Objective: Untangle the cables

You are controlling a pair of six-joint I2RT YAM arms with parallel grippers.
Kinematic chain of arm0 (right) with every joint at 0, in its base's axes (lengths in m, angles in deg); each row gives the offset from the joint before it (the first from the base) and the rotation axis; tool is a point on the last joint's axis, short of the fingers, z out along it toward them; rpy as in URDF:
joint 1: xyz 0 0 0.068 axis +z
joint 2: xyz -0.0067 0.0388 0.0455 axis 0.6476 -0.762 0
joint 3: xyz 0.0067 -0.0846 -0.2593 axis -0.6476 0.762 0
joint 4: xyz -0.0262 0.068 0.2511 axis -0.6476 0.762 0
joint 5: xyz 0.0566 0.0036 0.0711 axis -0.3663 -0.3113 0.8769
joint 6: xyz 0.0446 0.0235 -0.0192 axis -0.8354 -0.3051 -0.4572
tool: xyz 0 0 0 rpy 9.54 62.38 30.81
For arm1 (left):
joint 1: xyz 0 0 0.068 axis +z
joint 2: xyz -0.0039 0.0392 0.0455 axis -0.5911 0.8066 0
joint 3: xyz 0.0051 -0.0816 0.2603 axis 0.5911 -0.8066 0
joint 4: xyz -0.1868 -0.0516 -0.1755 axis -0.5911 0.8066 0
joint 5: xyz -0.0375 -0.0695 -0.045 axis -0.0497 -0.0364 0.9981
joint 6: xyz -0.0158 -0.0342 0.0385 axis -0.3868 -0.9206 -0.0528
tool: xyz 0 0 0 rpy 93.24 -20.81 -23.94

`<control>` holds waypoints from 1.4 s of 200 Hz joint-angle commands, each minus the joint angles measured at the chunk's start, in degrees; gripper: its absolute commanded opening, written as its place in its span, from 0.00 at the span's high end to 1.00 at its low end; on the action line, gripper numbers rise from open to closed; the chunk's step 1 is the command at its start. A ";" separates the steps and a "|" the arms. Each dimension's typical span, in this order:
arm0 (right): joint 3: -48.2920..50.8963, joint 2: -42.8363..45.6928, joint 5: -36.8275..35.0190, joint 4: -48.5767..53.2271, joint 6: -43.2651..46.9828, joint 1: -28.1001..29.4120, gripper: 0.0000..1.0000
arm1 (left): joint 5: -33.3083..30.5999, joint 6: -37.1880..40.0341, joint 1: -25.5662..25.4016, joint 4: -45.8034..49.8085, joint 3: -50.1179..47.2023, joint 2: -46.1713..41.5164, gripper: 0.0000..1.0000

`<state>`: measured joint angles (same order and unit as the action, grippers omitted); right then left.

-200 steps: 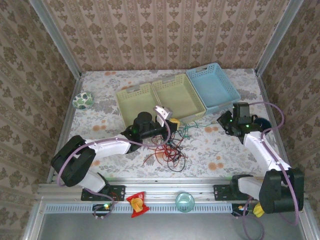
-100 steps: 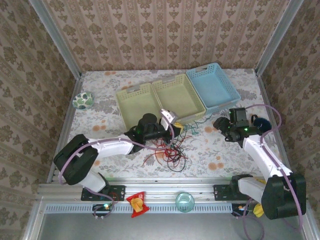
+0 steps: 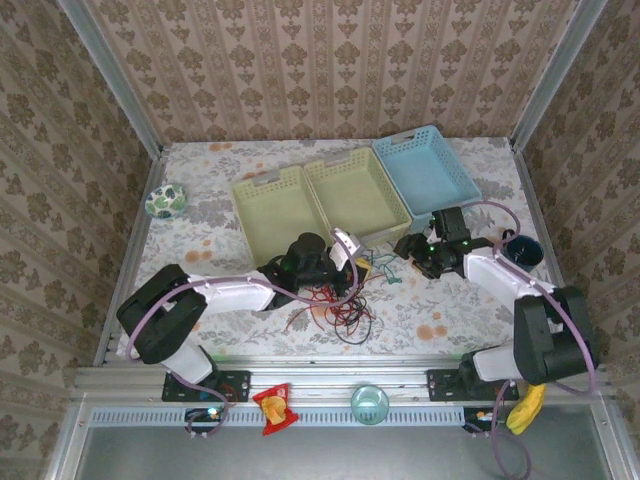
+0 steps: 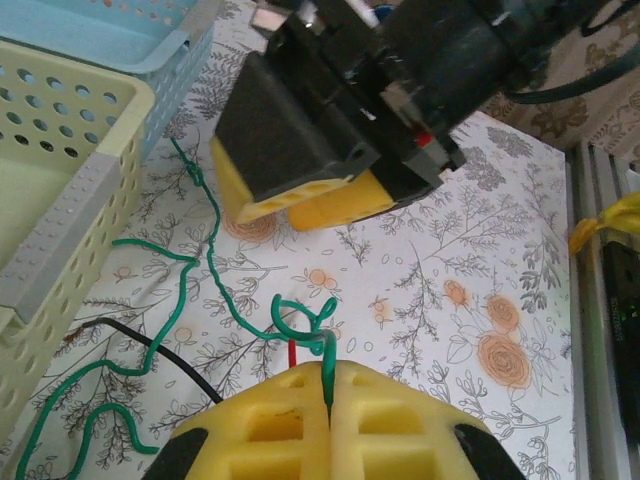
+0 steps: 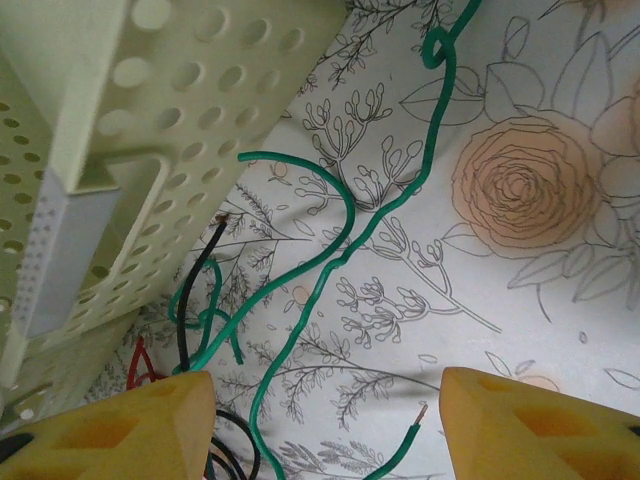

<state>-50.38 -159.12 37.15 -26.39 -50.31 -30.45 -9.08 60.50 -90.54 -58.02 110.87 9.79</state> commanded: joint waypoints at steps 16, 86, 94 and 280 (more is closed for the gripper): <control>-2.73 -5.22 4.41 -0.85 0.47 1.49 0.41 | 0.74 2.32 -0.95 2.12 1.91 0.00 1.00; -3.92 -13.00 5.44 -5.50 -1.40 4.37 0.52 | 1.01 3.36 -1.68 3.39 3.11 0.09 1.00; -3.97 -13.79 5.35 -5.98 -1.80 4.57 0.55 | 0.92 3.35 -1.61 3.49 3.15 0.09 1.00; -3.78 8.67 -0.46 3.92 -2.36 -15.89 1.00 | -13.26 -5.86 2.54 -4.21 -18.93 -11.97 1.00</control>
<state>-50.77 -150.45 37.74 -22.41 -54.71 -44.24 -17.87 56.61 -89.34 -62.35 94.39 -1.38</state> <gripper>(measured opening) 0.043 0.050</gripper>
